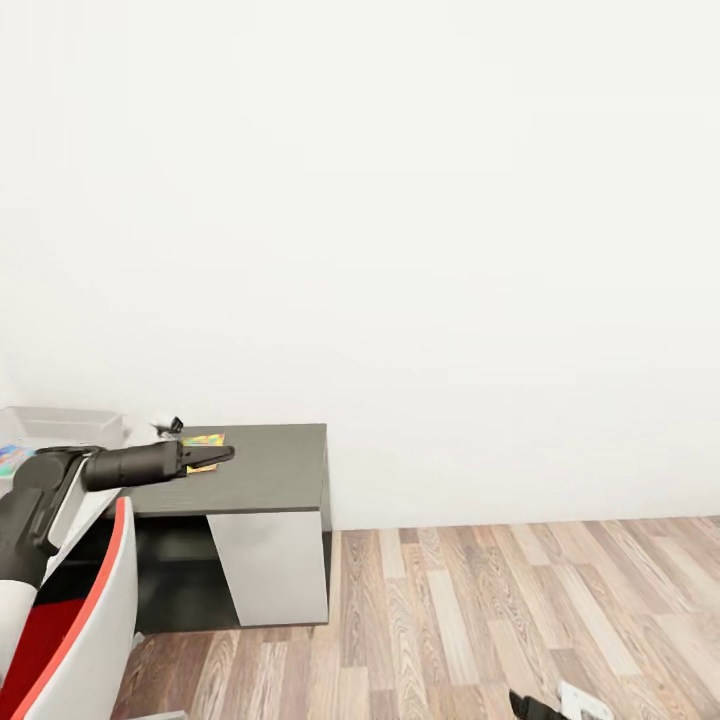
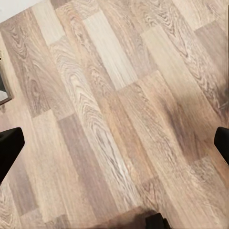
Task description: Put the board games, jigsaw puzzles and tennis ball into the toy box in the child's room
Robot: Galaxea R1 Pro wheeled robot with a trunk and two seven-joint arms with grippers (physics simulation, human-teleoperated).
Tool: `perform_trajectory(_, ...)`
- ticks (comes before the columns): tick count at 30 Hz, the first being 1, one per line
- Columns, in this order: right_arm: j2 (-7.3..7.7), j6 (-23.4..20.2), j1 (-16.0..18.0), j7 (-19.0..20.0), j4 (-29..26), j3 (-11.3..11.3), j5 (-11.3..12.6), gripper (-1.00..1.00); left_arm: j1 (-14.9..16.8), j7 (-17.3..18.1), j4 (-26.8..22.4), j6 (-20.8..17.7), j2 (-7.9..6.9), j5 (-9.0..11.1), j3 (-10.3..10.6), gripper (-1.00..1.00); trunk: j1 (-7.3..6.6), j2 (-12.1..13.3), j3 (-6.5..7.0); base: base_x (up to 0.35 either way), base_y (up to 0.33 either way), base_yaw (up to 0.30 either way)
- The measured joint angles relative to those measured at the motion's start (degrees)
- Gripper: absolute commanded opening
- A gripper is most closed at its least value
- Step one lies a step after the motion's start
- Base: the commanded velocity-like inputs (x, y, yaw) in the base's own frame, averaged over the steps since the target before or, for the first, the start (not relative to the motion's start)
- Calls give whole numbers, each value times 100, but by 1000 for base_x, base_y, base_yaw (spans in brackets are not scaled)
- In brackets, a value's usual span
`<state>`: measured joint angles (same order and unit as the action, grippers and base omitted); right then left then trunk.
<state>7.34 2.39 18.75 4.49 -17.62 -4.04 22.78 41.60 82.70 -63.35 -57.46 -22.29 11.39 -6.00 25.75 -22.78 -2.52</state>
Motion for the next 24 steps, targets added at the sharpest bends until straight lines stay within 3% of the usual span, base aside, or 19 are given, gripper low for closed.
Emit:
perform_trajectory(11, -17, 410, 0, 4, 12, 28, -15, 100, -18, -1122, 975, 456, 343, -269, 248, 100, 0, -1, -4, 0, 0, -8)
perform_trajectory(15, -21, 434, 0, 3, 63, 41, -17, 100, -122, -1689, 1705, 930, 409, -302, 270, 100, 0, 0, -5, 0, 0, 0)
perform_trajectory(24, -27, 439, 0, 4, 157, 52, -21, 100, -307, -2260, 3508, 2381, 447, -310, 285, 100, 0, -1, -4, 0, 0, 0)
